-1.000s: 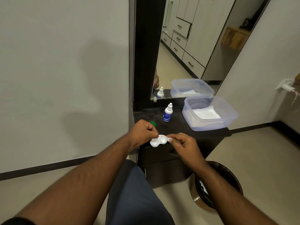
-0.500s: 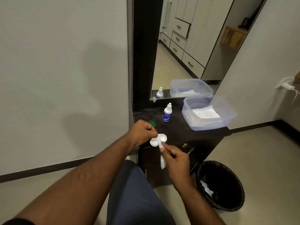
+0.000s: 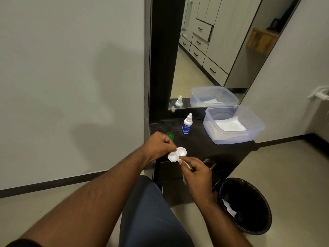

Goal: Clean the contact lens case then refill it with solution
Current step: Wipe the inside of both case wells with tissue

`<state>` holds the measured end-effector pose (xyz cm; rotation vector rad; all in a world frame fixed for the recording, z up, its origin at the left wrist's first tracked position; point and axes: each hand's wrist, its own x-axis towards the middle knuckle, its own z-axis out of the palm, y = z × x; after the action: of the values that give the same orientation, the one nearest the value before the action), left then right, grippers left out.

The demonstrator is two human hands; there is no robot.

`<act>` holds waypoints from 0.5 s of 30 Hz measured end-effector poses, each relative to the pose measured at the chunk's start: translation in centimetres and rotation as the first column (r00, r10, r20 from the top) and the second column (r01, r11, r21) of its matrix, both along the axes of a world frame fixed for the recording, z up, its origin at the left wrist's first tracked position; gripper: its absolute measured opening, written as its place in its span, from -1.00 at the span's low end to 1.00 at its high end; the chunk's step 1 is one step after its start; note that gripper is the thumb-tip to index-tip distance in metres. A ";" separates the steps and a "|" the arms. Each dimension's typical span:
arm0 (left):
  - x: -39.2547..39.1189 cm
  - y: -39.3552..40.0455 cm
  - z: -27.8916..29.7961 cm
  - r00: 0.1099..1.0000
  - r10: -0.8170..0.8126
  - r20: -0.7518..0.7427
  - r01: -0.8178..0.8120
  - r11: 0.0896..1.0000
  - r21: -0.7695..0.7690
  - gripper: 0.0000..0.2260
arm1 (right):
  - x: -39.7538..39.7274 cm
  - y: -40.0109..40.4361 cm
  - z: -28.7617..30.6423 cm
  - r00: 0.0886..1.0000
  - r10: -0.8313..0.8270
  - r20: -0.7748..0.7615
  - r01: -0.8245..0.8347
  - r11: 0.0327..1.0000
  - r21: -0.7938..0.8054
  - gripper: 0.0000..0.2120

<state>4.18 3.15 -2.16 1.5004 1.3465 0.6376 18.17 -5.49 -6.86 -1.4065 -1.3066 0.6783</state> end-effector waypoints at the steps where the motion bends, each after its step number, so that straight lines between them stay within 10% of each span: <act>1: 0.0 0.0 0.1 1.000 -0.003 0.001 0.003 1.000 -0.002 -0.89 | -0.1 0.0 0.0 1.000 -0.018 0.004 0.018 1.000 0.007 -0.83; 15: -0.7 0.2 0.2 0.995 -0.101 0.028 0.101 0.995 -0.012 -0.86 | -0.9 1.3 2.8 0.982 -0.115 -0.152 0.089 0.981 -0.173 -0.84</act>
<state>3.45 3.34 -1.95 1.5334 1.2436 0.5821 17.29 -4.22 -4.06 -1.5084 -1.0635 0.8284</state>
